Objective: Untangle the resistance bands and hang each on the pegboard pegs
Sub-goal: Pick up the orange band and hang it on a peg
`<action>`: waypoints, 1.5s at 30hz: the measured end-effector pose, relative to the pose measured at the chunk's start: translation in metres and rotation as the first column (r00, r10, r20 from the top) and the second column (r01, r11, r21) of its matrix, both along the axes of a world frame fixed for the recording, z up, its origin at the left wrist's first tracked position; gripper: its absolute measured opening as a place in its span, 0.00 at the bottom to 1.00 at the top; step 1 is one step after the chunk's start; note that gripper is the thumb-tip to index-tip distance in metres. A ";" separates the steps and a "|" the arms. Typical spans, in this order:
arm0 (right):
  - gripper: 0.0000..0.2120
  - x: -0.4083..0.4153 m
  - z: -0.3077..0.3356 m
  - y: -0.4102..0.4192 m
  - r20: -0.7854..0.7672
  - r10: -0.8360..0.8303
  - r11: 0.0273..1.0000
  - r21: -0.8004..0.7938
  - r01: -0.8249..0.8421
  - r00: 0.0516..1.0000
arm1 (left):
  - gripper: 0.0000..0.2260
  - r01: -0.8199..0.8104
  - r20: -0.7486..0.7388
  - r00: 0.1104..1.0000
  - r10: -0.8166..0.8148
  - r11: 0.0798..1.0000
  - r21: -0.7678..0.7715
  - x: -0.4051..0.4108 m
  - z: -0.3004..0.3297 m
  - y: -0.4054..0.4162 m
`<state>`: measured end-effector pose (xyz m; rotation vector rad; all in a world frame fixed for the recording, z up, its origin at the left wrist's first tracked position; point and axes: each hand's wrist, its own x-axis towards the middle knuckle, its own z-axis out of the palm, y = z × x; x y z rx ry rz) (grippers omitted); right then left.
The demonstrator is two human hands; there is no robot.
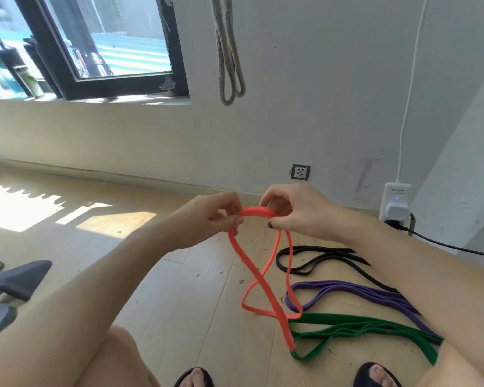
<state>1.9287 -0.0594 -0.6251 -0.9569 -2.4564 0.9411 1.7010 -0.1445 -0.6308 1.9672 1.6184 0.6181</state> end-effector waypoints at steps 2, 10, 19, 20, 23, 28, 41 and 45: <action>0.14 0.003 0.001 0.001 -0.023 -0.021 0.999 -0.051 0.020 1.000 | 0.04 0.003 -0.040 0.999 -0.003 1.000 0.009 0.001 0.002 0.000; 0.17 -0.004 0.021 -0.011 -0.293 -0.095 0.975 -0.220 0.030 0.951 | 0.04 0.066 0.017 0.998 -0.065 0.996 -0.067 0.016 0.007 0.001; 0.08 -0.020 0.025 -0.020 -0.413 -0.147 0.949 -0.316 0.011 0.899 | 0.11 0.058 0.194 0.980 -0.033 0.990 -0.126 0.026 -0.013 0.011; 0.07 -0.023 0.024 -0.020 -0.425 -0.167 0.947 -0.322 0.024 0.890 | 0.12 0.069 0.232 0.972 -0.035 0.988 -0.137 0.027 -0.013 0.013; 0.05 -0.029 0.023 -0.022 -0.461 -0.213 0.938 -0.343 0.049 0.861 | 0.14 0.102 0.280 0.958 -0.058 0.984 -0.144 0.032 -0.014 0.016; 0.04 -0.039 0.024 -0.025 -0.520 -0.312 0.891 -0.451 0.054 0.795 | 0.07 0.044 0.346 0.938 -0.024 0.998 -0.049 0.046 -0.018 0.022; 0.05 -0.028 0.034 -0.017 -0.605 -0.467 0.798 -0.602 0.013 0.645 | 0.06 0.042 0.438 0.899 -0.017 0.998 -0.048 0.042 -0.012 0.026; 0.05 -0.018 0.034 -0.008 -0.581 -0.465 0.795 -0.607 0.025 0.668 | 0.06 0.048 0.436 0.900 -0.023 0.998 -0.046 0.032 -0.008 0.022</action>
